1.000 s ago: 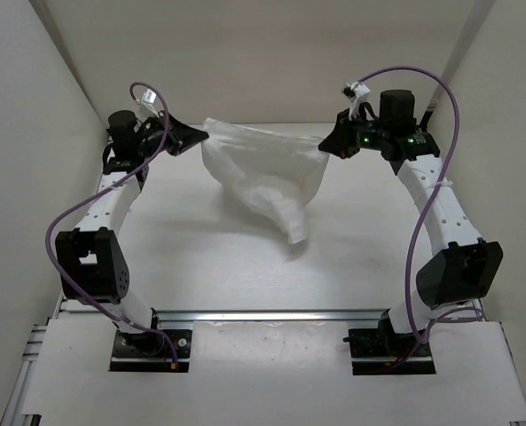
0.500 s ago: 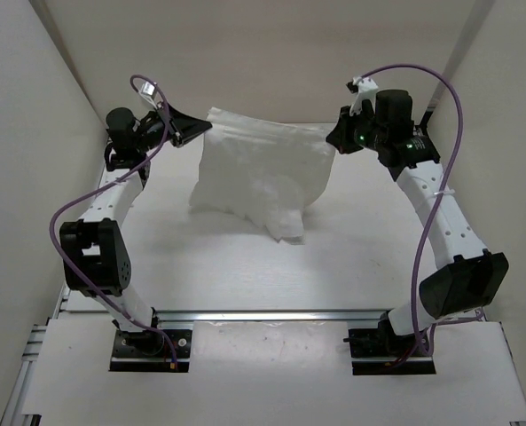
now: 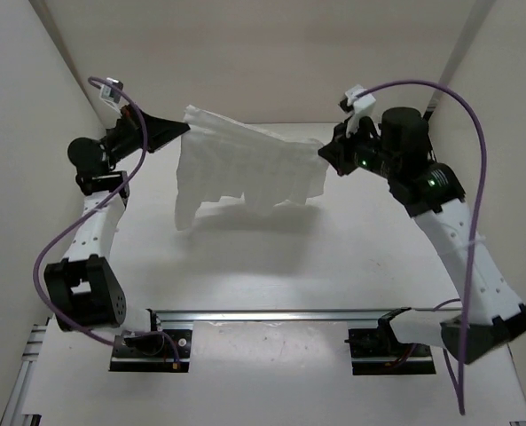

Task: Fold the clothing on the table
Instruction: Flatten the skirt out

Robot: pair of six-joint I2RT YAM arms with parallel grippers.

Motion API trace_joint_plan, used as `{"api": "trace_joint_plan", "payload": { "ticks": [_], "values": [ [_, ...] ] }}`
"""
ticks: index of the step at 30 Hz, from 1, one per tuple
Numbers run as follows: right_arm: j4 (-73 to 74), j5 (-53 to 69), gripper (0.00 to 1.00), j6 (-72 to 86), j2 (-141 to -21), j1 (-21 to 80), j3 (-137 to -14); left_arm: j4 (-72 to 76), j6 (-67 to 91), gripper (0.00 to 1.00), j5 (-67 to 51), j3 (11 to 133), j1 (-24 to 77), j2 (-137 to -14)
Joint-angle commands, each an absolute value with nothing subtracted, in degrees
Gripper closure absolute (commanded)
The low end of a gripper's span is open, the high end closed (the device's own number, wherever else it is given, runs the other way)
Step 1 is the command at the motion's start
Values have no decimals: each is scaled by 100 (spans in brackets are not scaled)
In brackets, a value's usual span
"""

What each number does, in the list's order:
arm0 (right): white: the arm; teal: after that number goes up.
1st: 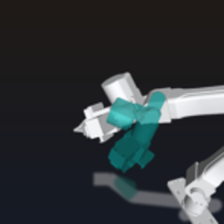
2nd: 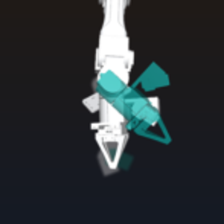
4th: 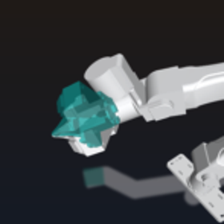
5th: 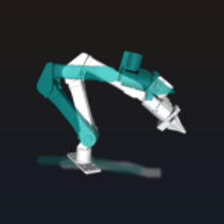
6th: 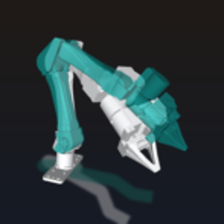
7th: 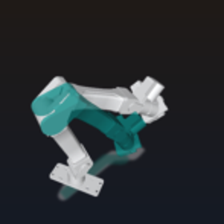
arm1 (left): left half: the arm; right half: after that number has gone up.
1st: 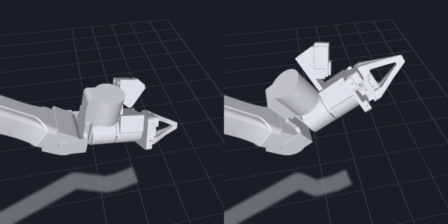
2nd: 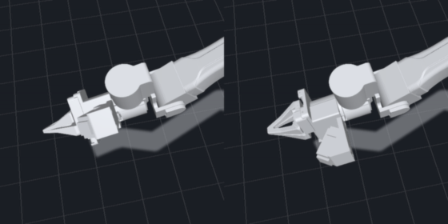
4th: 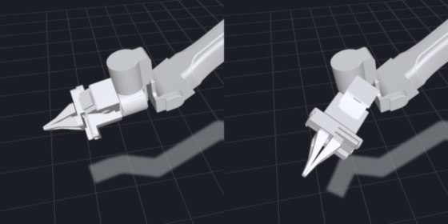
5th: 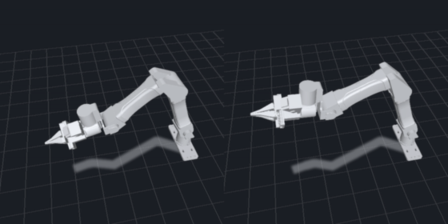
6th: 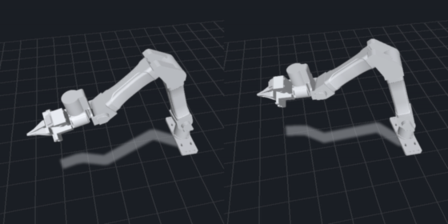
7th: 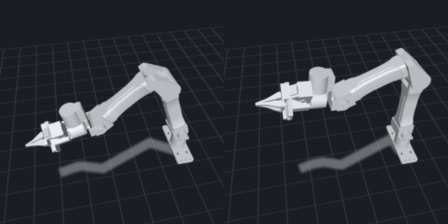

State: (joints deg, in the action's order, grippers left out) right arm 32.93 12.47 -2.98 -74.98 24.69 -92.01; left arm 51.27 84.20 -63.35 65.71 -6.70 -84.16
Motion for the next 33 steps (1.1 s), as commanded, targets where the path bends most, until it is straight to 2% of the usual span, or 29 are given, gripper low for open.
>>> {"api": "trace_joint_plan", "payload": {
  "ticks": [1,6,8,11,13,16,19,26,33],
  "values": [
    [3471,1002,100,-685,-6646,2820,-8878,6415,8990,100,-6547,6487,-669,-7490],
    [3437,756,100,-624,-5723,3707,-8341,6899,9324,100,-6645,6039,-264,-6857],
    [3576,651,100,-519,-5573,3753,-8157,6674,9186,100,-6662,5593,-229,-6445],
    [3595,738,100,-309,-5616,3350,-8121,5429,8363,100,-6662,5213,-141,-6293],
    [3630,1106,100,-159,-5931,2597,-8147,4172,7501,100,-6435,4888,-149,-6310],
    [3569,1835,100,-53,-6545,1577,-8104,3491,6936,100,-6101,4509,-272,-6494],
    [3323,1987,100,-18,-7292,1170,-8156,2990,6418,100,-5846,4386,-386,-7056],
    [3006,2259,100,-105,-9182,1213,-8543,2795,5854,100,-5126,5062,-150,-9155],
    [2742,1863,100,-150,-10370,1204,-9429,2286,5537,100,-4799,6818,-70,-10984]
  ]
}}
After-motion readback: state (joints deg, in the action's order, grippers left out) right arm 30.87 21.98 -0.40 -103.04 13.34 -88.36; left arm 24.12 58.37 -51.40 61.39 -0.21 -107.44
